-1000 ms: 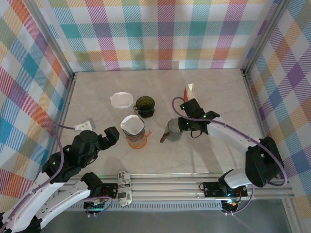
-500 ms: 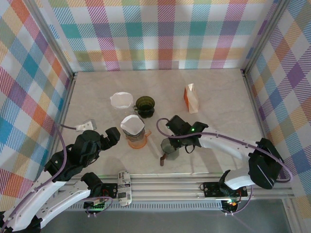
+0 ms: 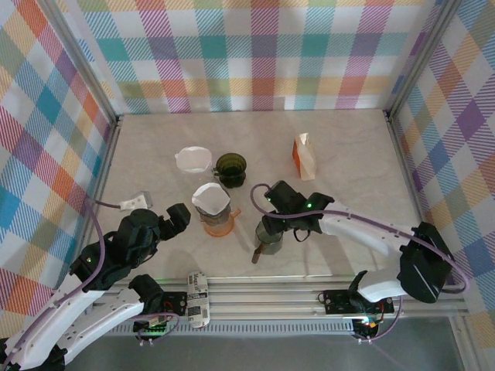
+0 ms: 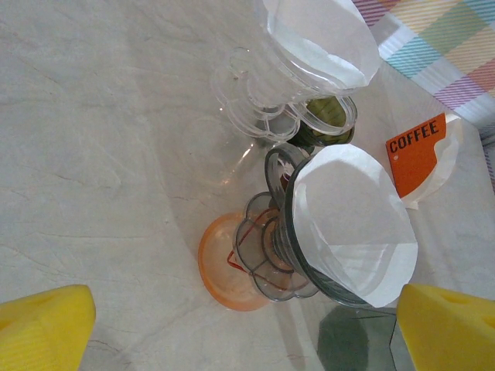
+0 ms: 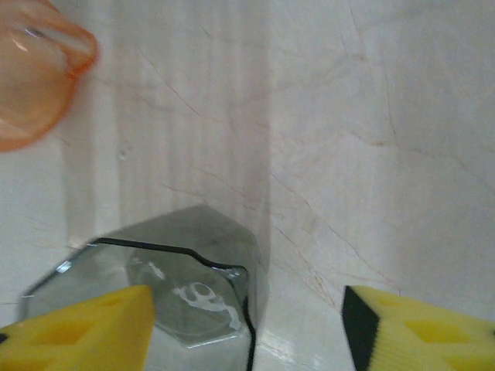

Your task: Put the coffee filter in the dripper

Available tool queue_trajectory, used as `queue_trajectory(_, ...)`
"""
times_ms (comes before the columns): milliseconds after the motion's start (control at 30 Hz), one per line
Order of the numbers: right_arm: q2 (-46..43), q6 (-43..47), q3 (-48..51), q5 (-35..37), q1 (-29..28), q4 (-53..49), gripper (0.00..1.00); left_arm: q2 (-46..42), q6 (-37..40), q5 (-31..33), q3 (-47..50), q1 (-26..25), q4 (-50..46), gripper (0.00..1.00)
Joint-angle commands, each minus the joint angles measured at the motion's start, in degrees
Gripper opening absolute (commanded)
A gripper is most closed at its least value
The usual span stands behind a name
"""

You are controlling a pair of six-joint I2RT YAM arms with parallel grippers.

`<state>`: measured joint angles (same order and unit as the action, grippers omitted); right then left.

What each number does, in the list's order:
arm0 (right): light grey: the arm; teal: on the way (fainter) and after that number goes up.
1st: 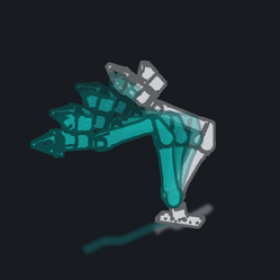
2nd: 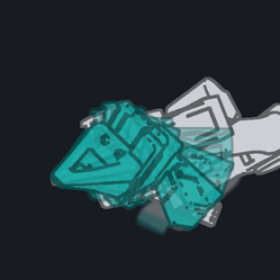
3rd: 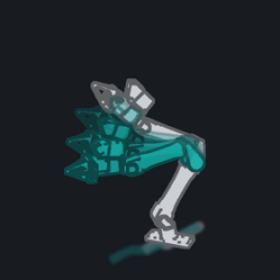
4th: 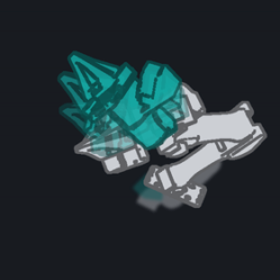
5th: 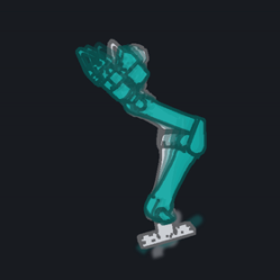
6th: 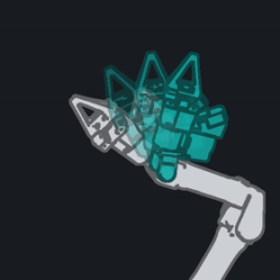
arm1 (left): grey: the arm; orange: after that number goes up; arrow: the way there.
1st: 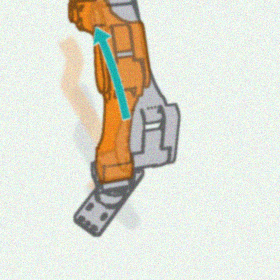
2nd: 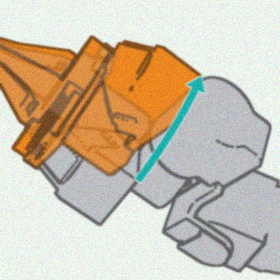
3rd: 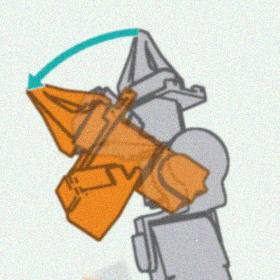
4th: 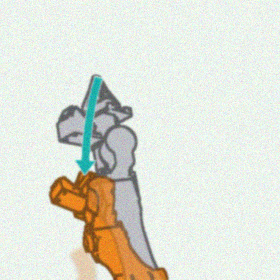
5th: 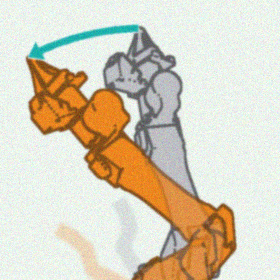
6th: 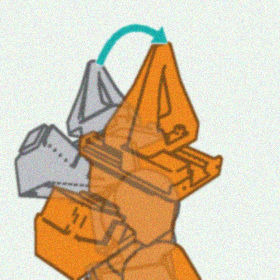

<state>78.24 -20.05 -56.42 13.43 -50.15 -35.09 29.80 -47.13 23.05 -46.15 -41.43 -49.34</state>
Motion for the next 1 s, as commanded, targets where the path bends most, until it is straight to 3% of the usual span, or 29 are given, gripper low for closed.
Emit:
queue_trajectory(0, -0.96, 1.22, -5.07, -6.12, 3.65, 3.85, 0.73, -0.39, 0.07, -0.57, 1.14, 0.65, 2.21, 1.0)
queue_trajectory(267, 18.24, -0.61, -22.35, -19.05, 12.09, 9.19, 0.78, -0.32, -0.34, -2.12, 1.21, 0.61, 2.49, 1.0)
queue_trajectory(567, 37.31, -3.75, -39.5, -19.84, 15.82, 7.17, 0.74, -1.5, -0.58, -3.2, 1.01, 0.7, 0.91, 1.0)
queue_trajectory(867, 46.12, -6.41, -46.0, -21.98, 16.59, 7.18, 0.6, -1.78, -1.17, -4.15, 1.71, 0.57, 1.09, 1.0)
queue_trajectory(967, 47.64, -7.04, -46.72, -22.29, 16.53, 7.45, 0.5, -2.01, -1.2, -4.02, 1.56, 0.64, 0.75, 1.0)
